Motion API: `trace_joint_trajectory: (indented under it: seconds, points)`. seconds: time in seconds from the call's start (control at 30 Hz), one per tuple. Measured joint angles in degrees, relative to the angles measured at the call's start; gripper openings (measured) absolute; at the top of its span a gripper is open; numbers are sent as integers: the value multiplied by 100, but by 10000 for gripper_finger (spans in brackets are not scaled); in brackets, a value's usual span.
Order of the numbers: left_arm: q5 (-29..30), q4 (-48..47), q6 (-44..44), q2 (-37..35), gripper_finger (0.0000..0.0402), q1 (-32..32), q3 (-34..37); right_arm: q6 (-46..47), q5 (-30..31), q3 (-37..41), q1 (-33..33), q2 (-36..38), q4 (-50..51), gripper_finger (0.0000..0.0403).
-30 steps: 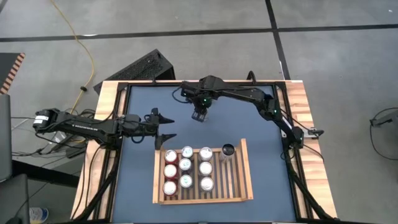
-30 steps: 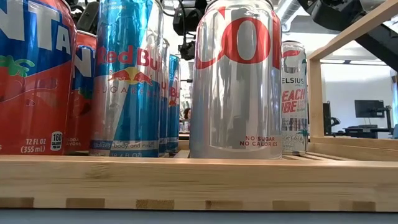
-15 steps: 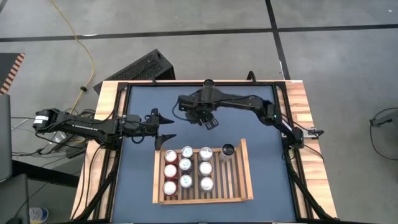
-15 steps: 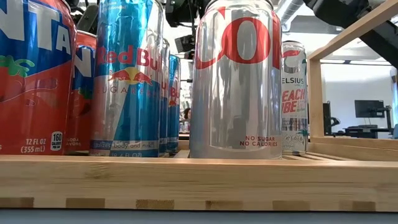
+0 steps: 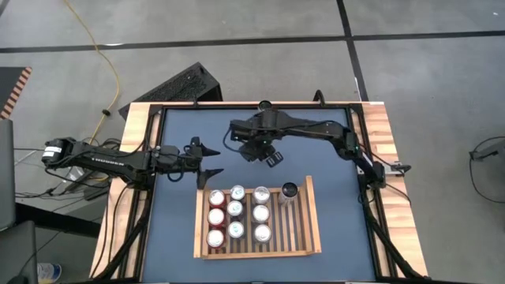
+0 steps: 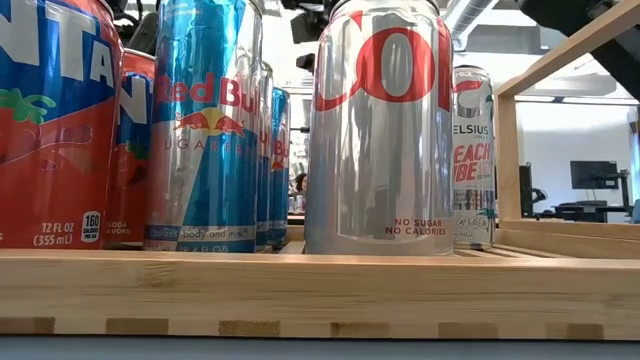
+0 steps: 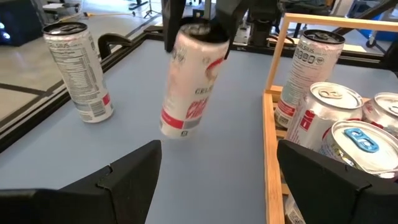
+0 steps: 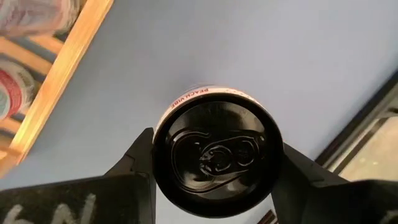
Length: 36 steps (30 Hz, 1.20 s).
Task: Place canned beverage on shelf
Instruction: Put the white-pink soda can on the shelf aligned with the other white-pink soda can
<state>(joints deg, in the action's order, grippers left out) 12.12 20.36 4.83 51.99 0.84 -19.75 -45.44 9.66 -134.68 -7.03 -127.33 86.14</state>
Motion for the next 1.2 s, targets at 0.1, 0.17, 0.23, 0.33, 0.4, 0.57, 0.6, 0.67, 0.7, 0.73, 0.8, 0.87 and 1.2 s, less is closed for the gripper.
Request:
trace_joint_trajectory:
  seconds: [0.1, 0.17, 0.23, 0.33, 0.4, 0.57, 0.6, 0.67, 0.7, 0.73, 0.8, 0.87, 1.2]
  points:
    - [33, -1, 59, 0, 307, 0, 0, -6, -76, 1, -20, 160, -88, 186]
    - [33, -2, 89, 0, 307, 0, 0, -4, 15, 1, -14, 279, 28, 186]
    - [33, -14, 93, 0, 307, 0, 0, 27, 124, 1, 62, 423, 263, 186]
    - [36, -12, 93, 0, 307, 0, 0, 197, 310, 1, 254, 712, 421, 187]
    - [49, -8, 95, 0, 307, 0, 0, 466, 446, -3, 448, 965, 371, 187]
    - [57, -7, 115, 0, 307, -1, 0, 926, 752, -4, 1055, 1613, 396, 187]
    - [57, -4, 151, 0, 307, 0, 0, 1025, 801, -6, 1189, 1722, 396, 187]
    - [57, -7, 210, 0, 307, -1, 0, 1206, 874, -8, 1477, 1932, 395, 187]
    - [55, -2, 237, 0, 307, 0, 0, 1307, 878, -8, 1634, 2024, 395, 188]
    - [56, 4, 243, 0, 307, 0, 0, 1394, 879, -8, 1785, 2113, 393, 188]
    - [55, 2, 246, 0, 307, 0, 0, 1440, 863, -8, 2084, 2268, 393, 189]
    - [55, 9, 247, 0, 307, 0, 0, 1513, 842, -9, 2383, 2373, 386, 192]
    - [55, -10, 362, 0, 307, -2, 0, 2468, 774, 6, 3540, 2295, 379, 199]
